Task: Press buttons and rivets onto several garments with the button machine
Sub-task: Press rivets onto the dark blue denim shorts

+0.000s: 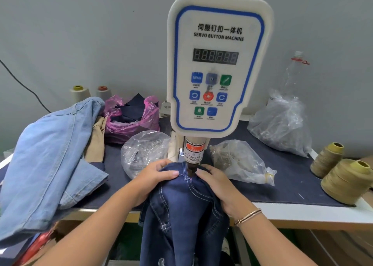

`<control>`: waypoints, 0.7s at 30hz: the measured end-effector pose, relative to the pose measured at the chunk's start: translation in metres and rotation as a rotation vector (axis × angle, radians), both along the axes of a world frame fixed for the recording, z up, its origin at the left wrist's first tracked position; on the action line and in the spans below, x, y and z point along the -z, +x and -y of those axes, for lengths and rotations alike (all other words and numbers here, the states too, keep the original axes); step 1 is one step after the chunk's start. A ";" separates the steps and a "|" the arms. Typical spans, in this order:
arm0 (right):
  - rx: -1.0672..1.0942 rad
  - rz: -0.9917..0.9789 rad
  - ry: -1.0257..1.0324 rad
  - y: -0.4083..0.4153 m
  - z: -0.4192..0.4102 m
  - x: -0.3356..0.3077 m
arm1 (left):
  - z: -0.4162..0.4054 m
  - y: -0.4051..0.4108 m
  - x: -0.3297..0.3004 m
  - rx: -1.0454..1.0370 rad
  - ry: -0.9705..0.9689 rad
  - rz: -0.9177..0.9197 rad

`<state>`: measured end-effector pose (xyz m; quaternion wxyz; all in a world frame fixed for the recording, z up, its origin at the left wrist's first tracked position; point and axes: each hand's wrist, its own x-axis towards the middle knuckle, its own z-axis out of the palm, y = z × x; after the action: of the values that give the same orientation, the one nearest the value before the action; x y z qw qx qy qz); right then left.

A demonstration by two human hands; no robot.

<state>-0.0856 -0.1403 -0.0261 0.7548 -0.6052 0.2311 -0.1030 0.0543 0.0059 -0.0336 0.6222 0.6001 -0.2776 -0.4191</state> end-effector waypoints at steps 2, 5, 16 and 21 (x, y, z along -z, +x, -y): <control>-0.010 -0.001 0.021 0.000 0.001 0.004 | 0.001 -0.002 0.004 -0.013 -0.011 -0.019; -0.034 0.025 0.057 0.001 0.003 0.006 | 0.001 -0.002 0.008 -0.034 -0.053 -0.067; -0.022 0.024 0.062 0.003 0.006 0.012 | -0.001 0.002 0.011 -0.043 -0.113 -0.136; -0.023 0.002 0.058 0.002 0.005 0.011 | 0.000 0.001 0.012 -0.062 -0.117 -0.129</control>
<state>-0.0835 -0.1457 -0.0372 0.7733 -0.5856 0.2263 -0.0884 0.0557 0.0061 -0.0460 0.6856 0.5427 -0.2420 -0.4206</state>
